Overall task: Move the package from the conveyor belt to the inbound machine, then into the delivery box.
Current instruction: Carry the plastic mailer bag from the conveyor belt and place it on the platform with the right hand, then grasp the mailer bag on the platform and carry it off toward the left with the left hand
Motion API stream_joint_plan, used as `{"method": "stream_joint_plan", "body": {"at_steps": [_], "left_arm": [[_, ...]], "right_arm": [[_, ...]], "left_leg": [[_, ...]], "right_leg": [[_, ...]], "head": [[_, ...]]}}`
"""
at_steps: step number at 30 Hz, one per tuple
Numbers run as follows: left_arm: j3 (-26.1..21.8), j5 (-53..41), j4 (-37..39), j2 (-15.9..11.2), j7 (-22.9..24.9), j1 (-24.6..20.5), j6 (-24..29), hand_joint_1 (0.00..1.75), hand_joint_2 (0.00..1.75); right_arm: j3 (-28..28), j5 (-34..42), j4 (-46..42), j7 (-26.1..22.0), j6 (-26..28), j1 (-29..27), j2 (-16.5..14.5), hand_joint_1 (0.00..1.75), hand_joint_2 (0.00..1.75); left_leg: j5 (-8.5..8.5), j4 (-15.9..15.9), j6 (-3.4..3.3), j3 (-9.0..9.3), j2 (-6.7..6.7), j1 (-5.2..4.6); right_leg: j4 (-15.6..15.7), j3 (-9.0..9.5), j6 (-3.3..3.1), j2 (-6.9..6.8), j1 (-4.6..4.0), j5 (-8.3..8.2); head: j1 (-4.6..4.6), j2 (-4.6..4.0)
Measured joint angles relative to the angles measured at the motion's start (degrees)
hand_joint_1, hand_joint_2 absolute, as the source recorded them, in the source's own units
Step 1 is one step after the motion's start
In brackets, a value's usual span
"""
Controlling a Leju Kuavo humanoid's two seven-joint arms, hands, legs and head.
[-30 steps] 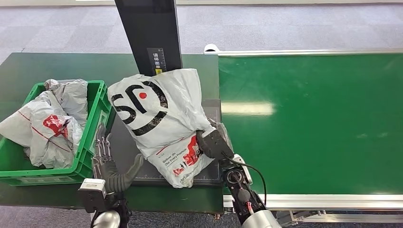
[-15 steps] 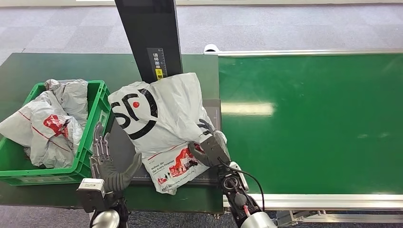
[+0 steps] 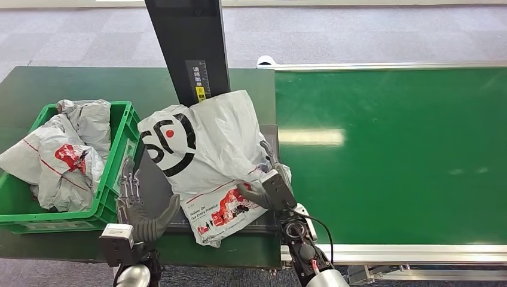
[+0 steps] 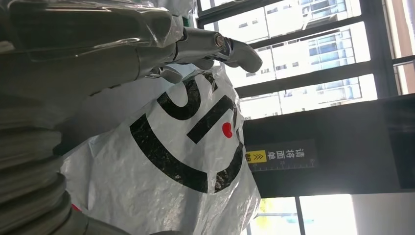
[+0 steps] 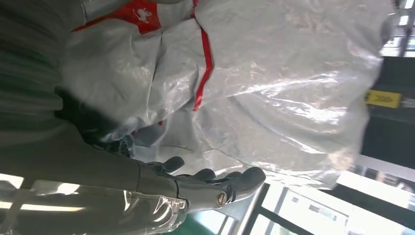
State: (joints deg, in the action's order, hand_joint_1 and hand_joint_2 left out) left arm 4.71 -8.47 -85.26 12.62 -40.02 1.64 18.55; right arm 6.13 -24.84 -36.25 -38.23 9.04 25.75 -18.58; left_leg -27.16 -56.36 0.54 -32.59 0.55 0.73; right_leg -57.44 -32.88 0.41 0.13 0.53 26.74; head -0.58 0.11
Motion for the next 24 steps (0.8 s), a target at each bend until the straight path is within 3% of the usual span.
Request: {"method": "stream_joint_plan", "body": {"at_steps": [8, 15, 24], "left_arm": [[-0.5, -1.6, 1.8, 0.0, 0.0, 0.0, -1.6, 0.00, 1.75], [1.5, -16.7, 7.3, -0.9, 0.0, -2.8, 8.0, 0.00, 1.75], [0.8, -30.5, 17.7, -1.1, 0.6, -8.8, 9.9, 0.00, 1.75]], "right_arm": [[1.6, 14.1, -24.2, -1.7, -2.2, -9.2, 4.9, 0.00, 1.75], [0.2, 18.4, -43.6, -1.7, -2.1, -17.6, 8.5, 0.00, 1.75], [-5.7, 20.2, -53.5, -1.7, -7.2, -21.0, 8.5, 0.00, 1.75]], "left_leg": [[-0.03, 0.0, -0.02, -0.06, 0.01, -0.04], [-0.04, 0.0, -0.02, -0.04, 0.02, -0.04], [-0.03, 0.0, -0.02, -0.01, 0.02, -0.04]], "right_leg": [[0.0, -0.05, 0.01, -0.01, 0.04, 0.01], [0.0, -0.05, 0.01, 0.00, 0.05, 0.00], [0.0, 0.01, 0.01, 0.00, 0.04, 0.00]], "head": [[0.00, 0.01], [-0.01, 0.01], [0.01, 0.00]]}}
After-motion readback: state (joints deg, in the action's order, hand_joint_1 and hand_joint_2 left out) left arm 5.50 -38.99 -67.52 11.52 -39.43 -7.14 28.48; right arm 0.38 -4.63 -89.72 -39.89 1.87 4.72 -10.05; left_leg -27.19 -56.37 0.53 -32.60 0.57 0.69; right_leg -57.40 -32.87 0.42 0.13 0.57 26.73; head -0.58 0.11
